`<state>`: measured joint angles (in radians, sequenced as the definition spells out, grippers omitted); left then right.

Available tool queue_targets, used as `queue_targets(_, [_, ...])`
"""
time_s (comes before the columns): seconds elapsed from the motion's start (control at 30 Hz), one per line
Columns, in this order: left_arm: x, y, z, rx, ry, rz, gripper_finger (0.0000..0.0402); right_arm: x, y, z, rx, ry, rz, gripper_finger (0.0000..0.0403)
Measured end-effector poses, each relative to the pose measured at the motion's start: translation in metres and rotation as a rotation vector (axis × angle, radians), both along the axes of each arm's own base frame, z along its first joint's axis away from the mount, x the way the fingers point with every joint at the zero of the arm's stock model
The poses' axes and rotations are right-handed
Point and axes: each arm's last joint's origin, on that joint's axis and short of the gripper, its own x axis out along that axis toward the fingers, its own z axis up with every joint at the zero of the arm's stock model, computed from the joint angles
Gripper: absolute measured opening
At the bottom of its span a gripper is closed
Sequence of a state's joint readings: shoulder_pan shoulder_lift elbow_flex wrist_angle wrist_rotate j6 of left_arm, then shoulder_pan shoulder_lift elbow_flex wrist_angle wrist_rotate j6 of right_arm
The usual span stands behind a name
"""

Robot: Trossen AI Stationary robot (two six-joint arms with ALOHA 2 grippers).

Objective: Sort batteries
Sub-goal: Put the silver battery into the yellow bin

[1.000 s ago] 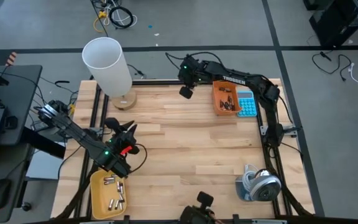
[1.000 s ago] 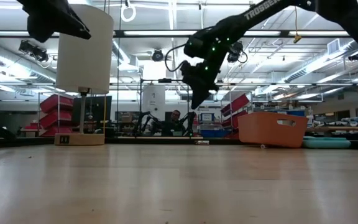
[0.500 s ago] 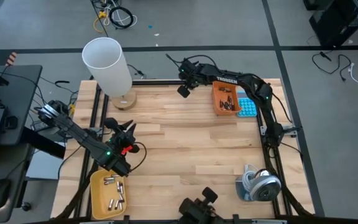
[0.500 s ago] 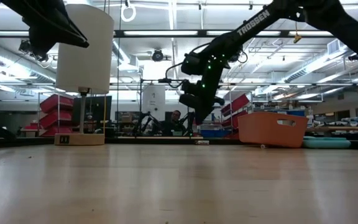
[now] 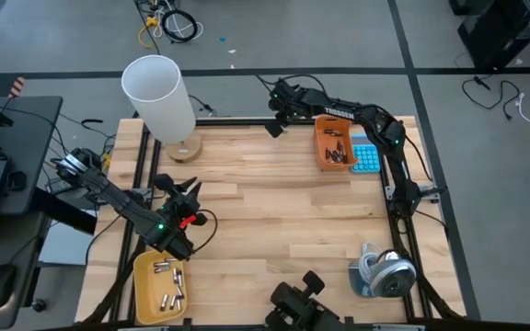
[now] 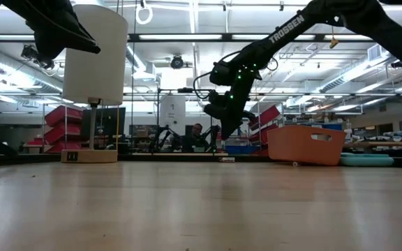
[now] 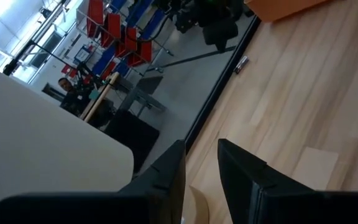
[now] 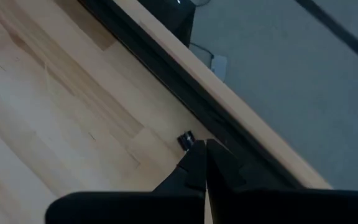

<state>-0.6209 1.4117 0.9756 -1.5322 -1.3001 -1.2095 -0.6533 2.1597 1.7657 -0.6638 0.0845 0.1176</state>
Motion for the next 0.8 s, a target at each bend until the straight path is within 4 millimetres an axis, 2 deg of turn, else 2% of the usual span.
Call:
queue_targets(0.1, [0.0,0.0,0.0,0.006,-0.009,-0.004,0.0097,0.001,0.001,-0.006,0.029,-0.001,-0.009,0.0])
queue_targets(0.27, [0.001,-0.001,0.0,0.003,-0.017,-0.006,0.0097,0.004,0.001,-0.031,0.091,0.044,-0.014,0.0])
queue_targets(0.57, [0.001,-0.001,0.0,-0.003,-0.023,-0.004,0.0097,0.005,-0.003,-0.029,0.047,0.024,-0.098,0.0])
queue_targets(0.73, [0.001,-0.001,0.0,-0.002,-0.025,-0.005,0.0097,0.008,-0.005,-0.05,0.079,0.043,-0.114,0.0])
queue_targets(0.8, [0.001,-0.001,0.0,-0.002,-0.025,-0.005,0.0097,0.007,-0.009,-0.052,0.142,-0.006,-0.113,0.0])
